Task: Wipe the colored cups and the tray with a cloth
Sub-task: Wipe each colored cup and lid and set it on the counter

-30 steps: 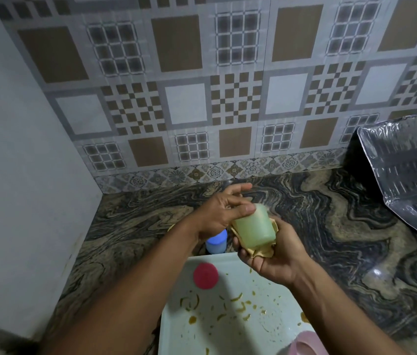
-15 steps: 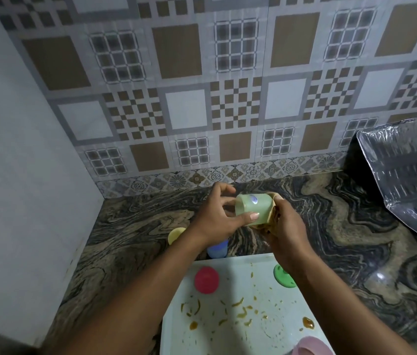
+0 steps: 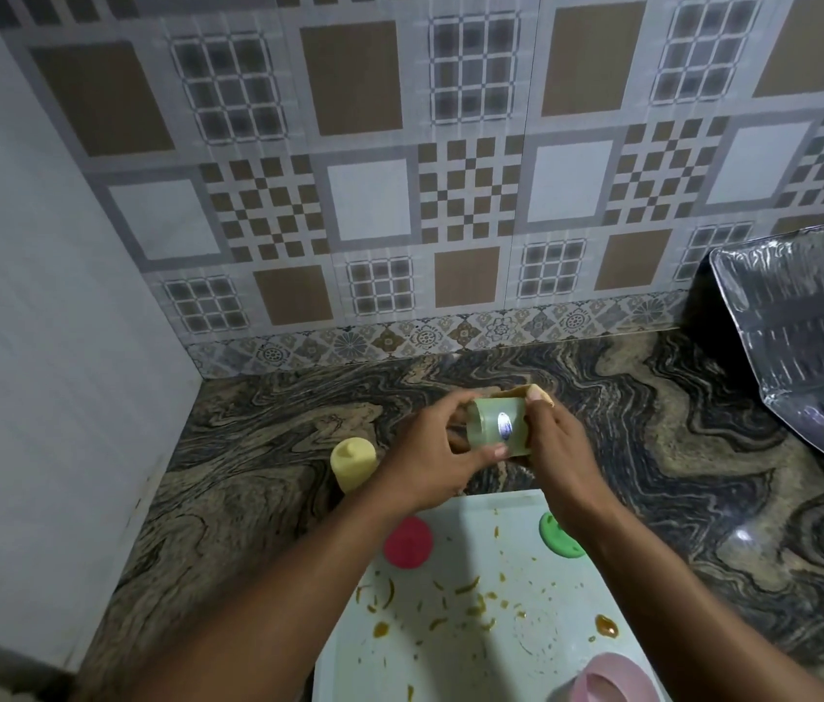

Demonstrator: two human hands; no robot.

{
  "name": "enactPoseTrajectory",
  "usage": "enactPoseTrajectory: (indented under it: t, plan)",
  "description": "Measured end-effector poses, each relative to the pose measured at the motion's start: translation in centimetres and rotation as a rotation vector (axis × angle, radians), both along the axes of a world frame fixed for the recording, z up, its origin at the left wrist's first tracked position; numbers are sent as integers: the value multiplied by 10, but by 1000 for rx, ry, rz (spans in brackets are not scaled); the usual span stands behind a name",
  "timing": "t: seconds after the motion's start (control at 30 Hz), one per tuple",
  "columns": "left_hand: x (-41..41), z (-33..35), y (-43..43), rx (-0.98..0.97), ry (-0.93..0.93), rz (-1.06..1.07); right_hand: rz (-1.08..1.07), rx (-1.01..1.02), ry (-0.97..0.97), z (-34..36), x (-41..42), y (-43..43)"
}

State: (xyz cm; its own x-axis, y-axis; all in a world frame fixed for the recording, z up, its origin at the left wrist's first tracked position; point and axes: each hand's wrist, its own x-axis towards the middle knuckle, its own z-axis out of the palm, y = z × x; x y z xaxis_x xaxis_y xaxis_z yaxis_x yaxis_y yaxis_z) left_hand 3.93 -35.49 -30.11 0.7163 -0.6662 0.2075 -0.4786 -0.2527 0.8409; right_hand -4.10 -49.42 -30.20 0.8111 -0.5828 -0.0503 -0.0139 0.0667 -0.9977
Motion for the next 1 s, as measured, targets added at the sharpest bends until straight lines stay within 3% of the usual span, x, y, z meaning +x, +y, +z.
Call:
enactPoseTrajectory:
  t: [0.13, 0.2, 0.27, 0.3, 0.37, 0.47, 0.5, 0.6, 0.63, 0.7, 0.8, 0.83, 0.97, 1.0]
  plan:
    - [1, -4, 3, 110, -455, -22, 7, -10, -9, -1, 3, 0]
    - [2, -4, 4, 96, -355, 1, -5, -17, -7, -2, 4, -3]
    - [0, -1, 1, 69, -18, 18, -16, -20, 3, -2, 5, -4]
    - [0, -2, -1, 42, 64, 13, -19, -30, 9, -2, 4, -4]
    - [0, -2, -2, 33, -26, 16, -24, -32, 14, -3, 5, -1]
    - [3, -7, 1, 90, -409, -40, -32, -19, 26, -4, 6, -2]
    - [3, -7, 3, 86, -402, -51, -29, -30, 31, -4, 5, -3]
    - [-1, -4, -1, 49, -1, -28, -28, -120, 35, -6, 5, -2]
    - [-1, -5, -3, 29, 56, -14, -29, -155, 44, -6, 4, -2]
    - [1, -6, -3, 39, -55, -4, -32, -171, 48, -6, 4, -1]
    - [3, -10, 1, 124, -484, -76, -18, -115, 42, -4, 5, -1]
    - [3, -10, 2, 134, -499, -76, -14, -117, 41, -4, 5, -1]
    - [-1, -7, -1, 80, -50, 22, -31, -158, 67, -8, 4, -2]
    - [-3, -7, -1, 73, -77, 23, -35, -162, 75, -9, 4, -2]
